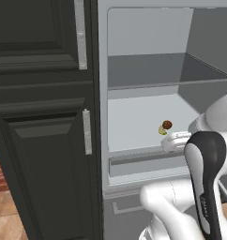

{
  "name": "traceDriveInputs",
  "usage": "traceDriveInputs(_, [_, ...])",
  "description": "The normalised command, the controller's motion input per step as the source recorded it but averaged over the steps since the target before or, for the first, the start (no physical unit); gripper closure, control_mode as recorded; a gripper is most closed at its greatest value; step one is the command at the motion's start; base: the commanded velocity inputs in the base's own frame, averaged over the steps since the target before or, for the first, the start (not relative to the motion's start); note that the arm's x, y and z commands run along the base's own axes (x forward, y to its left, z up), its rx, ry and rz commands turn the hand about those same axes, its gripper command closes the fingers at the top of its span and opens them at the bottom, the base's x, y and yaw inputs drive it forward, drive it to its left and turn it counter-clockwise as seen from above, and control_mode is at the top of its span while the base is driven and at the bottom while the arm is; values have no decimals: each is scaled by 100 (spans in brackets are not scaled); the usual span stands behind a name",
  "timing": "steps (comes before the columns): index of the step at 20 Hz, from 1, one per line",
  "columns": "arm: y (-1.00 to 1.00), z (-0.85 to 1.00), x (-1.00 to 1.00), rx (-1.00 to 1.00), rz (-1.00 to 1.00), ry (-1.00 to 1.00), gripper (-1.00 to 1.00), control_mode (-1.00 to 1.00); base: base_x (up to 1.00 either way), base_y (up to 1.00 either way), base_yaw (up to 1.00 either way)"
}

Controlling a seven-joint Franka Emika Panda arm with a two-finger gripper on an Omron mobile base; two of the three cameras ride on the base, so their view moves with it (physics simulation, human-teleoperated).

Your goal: Place the mustard and condiment bottle from the counter to the top shelf of the fridge. If the existing items in the fridge are on the top shelf, move them to other shelves.

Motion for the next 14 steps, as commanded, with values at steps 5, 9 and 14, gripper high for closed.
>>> traceDriveInputs(5, [0,0,-2,0,0,0,-100,100,-13,0,0])
traceDriveInputs(9, [0,0,0,0,0,0,-100,100,-97,0,0])
traceDriveInputs(14, [0,0,0,0,0,0,-100,100,-100,-21,0])
